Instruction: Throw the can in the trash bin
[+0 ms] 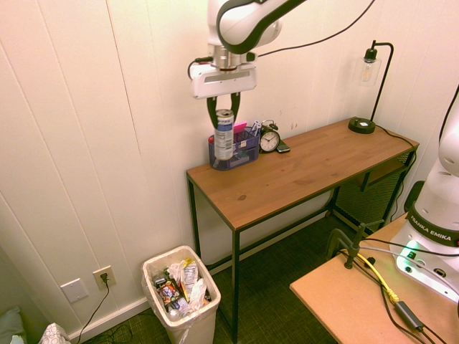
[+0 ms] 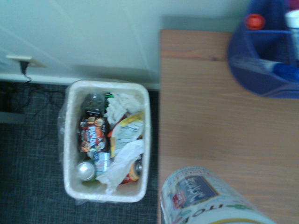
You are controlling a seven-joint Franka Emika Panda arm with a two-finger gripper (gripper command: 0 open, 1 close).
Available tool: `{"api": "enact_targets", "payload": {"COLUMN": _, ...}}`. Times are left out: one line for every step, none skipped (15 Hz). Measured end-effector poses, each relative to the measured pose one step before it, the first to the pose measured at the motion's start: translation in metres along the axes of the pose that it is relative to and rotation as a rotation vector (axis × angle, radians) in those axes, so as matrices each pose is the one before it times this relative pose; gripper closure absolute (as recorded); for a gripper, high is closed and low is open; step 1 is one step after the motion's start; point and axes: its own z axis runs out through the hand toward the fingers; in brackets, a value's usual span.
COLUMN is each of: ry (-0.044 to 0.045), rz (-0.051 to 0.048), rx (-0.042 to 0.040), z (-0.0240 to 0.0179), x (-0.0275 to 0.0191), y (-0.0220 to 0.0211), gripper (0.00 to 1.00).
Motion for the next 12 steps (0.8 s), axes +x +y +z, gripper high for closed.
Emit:
{"api": "enact_targets", "payload": {"ry": -0.01778, "rz": -0.02100, "rx": -0.01297, "z": 0.01853, "x": -0.01379, "y": -0.01669, "gripper": 1.00}}
{"api": "enact_targets", "payload": {"ry": -0.02099, "rz": -0.02337, "rx": -0.01437, "z": 0.02026, "x": -0.01621, "y": -0.01697, "gripper": 1.00}}
{"api": "enact_targets", "payload": {"ry": -0.01667, "rz": -0.02527, "rx": -0.01171, "z": 0.01720, "x": -0.01407, "y": -0.01326, "gripper": 1.00}}
{"api": "enact_targets", "payload": {"ry": -0.01286, "rz": -0.01663, "rx": -0.01025, "z": 0.01493, "x": -0.01037, "y": -0.01105, "gripper": 0.00}}
{"api": "enact_targets", "payload": {"ry": -0.00777, "rz": -0.00346, "rx": -0.00982, "z": 0.01220, "x": -0.00396, "y": -0.00741, "gripper": 0.00}}
{"api": "enact_targets", "payload": {"ry": -0.00289, "rz": 0.00405, "rx": -0.00678, "z": 0.00883, "x": 0.00277, "y": -0.00480, "gripper": 0.00}}
{"api": "enact_targets", "payload": {"ry": 0.00006, "rz": 0.00874, "rx": -0.00231, "z": 0.00436, "x": 0.00651, "y": -0.00192, "gripper": 0.00}}
{"api": "enact_targets", "payload": {"ry": 0.00129, "rz": 0.00766, "rx": 0.00010, "z": 0.00164, "x": 0.00643, "y": -0.00077, "gripper": 0.00}}
{"api": "enact_targets", "payload": {"ry": 0.00211, "rz": 0.00461, "rx": 0.00197, "z": -0.00087, "x": 0.00355, "y": 0.00004, "gripper": 0.00}}
{"api": "enact_targets", "payload": {"ry": 0.00098, "rz": 0.00055, "rx": 0.00360, "z": -0.00177, "x": 0.00045, "y": -0.00079, "gripper": 0.00}}
{"api": "enact_targets", "payload": {"ry": 0.00083, "rz": -0.00125, "rx": 0.00315, "z": -0.00174, "x": -0.00082, "y": -0.00085, "gripper": 0.00}}
{"api": "enact_targets", "payload": {"ry": 0.00044, "rz": -0.00025, "rx": 0.00206, "z": -0.00118, "x": -0.00029, "y": -0.00040, "gripper": 0.00}}
